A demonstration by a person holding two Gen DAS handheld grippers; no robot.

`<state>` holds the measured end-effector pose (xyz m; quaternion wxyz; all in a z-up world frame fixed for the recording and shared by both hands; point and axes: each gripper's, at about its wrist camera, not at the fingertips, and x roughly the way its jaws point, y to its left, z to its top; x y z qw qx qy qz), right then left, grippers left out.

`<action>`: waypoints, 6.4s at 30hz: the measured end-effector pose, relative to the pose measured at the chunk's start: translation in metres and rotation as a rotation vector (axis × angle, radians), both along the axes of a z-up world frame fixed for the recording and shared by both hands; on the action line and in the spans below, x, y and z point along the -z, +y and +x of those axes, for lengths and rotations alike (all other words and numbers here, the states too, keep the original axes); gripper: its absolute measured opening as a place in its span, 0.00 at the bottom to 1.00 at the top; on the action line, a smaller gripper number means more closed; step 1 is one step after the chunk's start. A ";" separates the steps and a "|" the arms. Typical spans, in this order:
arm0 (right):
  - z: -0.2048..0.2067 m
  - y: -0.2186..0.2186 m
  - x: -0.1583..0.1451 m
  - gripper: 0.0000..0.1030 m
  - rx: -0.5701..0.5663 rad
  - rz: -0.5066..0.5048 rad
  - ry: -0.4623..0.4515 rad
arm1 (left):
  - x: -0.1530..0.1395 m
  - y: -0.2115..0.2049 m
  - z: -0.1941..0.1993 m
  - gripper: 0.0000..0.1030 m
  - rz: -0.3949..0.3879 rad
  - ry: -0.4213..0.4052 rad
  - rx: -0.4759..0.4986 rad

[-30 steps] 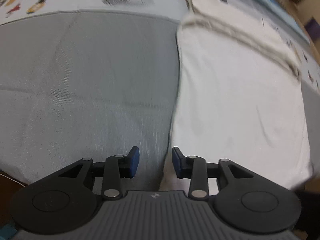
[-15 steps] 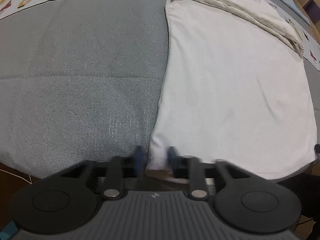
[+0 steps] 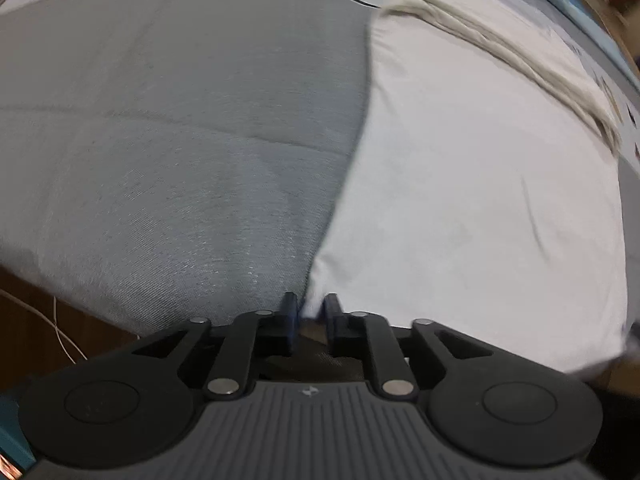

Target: Fold small clothes

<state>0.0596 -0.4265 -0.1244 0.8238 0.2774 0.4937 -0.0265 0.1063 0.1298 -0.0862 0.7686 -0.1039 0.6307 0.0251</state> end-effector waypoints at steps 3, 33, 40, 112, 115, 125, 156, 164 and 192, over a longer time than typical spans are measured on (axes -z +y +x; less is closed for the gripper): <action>0.003 0.015 0.005 0.38 -0.037 -0.063 0.032 | 0.000 0.001 0.000 0.21 -0.015 -0.003 -0.004; 0.003 0.007 0.005 0.13 -0.042 -0.200 0.158 | -0.002 -0.025 -0.019 0.25 -0.001 0.026 0.111; 0.004 0.012 0.008 0.14 -0.061 -0.225 0.158 | 0.015 -0.022 -0.017 0.28 -0.026 0.061 0.084; -0.018 -0.055 -0.147 0.03 0.027 -0.062 -0.363 | -0.140 -0.032 0.036 0.06 -0.088 -0.435 0.136; 0.038 -0.056 -0.131 0.03 0.053 -0.106 -0.300 | -0.112 -0.041 0.080 0.06 -0.051 -0.398 0.121; 0.130 -0.040 -0.068 0.03 0.061 -0.202 -0.210 | -0.057 -0.033 0.138 0.06 -0.086 -0.325 0.049; 0.169 -0.029 -0.007 0.26 -0.103 -0.191 -0.108 | -0.005 -0.038 0.160 0.43 -0.158 -0.296 -0.058; 0.186 -0.024 -0.006 0.03 -0.086 -0.244 -0.134 | -0.015 -0.050 0.168 0.04 -0.126 -0.360 0.026; 0.207 -0.029 -0.032 0.22 -0.053 -0.257 -0.262 | -0.022 -0.065 0.183 0.14 -0.192 -0.319 0.156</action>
